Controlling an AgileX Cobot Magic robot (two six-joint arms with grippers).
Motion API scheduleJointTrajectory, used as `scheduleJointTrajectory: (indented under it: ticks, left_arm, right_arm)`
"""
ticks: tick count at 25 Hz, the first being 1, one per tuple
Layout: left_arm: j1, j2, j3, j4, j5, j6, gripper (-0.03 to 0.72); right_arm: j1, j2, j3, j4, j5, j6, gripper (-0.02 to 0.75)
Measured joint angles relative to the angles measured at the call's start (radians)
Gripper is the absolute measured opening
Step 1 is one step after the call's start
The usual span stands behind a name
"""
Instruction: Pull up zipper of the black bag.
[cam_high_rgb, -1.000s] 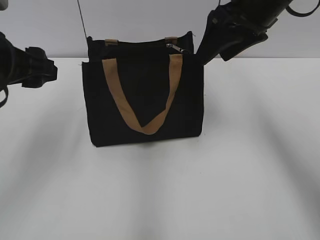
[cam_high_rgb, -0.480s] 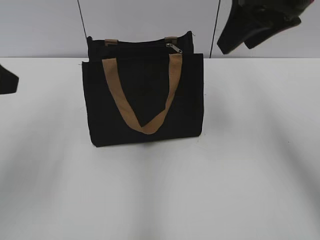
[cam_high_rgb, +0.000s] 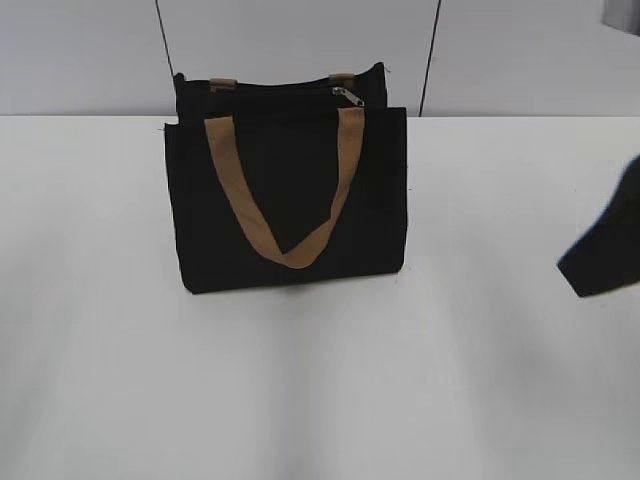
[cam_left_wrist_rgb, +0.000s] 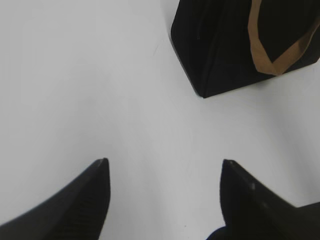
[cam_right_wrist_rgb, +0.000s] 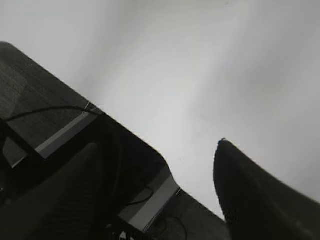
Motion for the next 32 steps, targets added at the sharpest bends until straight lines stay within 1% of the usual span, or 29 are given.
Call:
scheduleJointTrajectory:
  ticks: [3, 6, 10, 12, 17, 20, 25, 28, 32]
  left_arm:
    - [0.0, -0.087, 0.017, -0.012, 0.068, 0.009, 0.515]
    - [0.0, -0.179, 0.079, -0.052, 0.124, 0.034, 0.514]
    - [0.0, -0.301, 0.172, -0.096, 0.172, 0.048, 0.515]
    - [0.0, -0.356, 0.197, -0.106, 0.192, 0.049, 0.515]
    - [0.0, -0.488, 0.23, -0.11, 0.207, 0.049, 0.515]
    - [0.0, -0.557, 0.234, -0.094, 0.199, 0.053, 0.515]
    - [0.0, -0.603, 0.242, -0.075, 0.167, 0.071, 0.515]
    - [0.0, -0.605, 0.265, -0.068, 0.108, 0.092, 0.515]
    - [-0.002, -0.605, 0.273, -0.057, 0.092, 0.099, 0.515]
  right_arm:
    - [0.0, -0.156, 0.1, -0.004, -0.002, 0.008, 0.522]
    - [0.0, -0.318, 0.188, -0.042, -0.004, 0.029, 0.522]
    - [0.0, -0.578, 0.309, -0.149, -0.004, 0.088, 0.522]
    - [0.0, -0.686, 0.358, -0.195, -0.004, 0.126, 0.522]
    - [0.0, -0.961, 0.498, -0.28, -0.005, 0.2, 0.521]
    - [0.0, -1.088, 0.569, -0.304, -0.01, 0.209, 0.521]
    - [0.0, -1.187, 0.595, -0.32, -0.105, 0.213, 0.521]
    - [0.0, -1.187, 0.612, -0.329, -0.11, 0.213, 0.521]
    - [0.0, -1.187, 0.614, -0.33, -0.112, 0.213, 0.521]
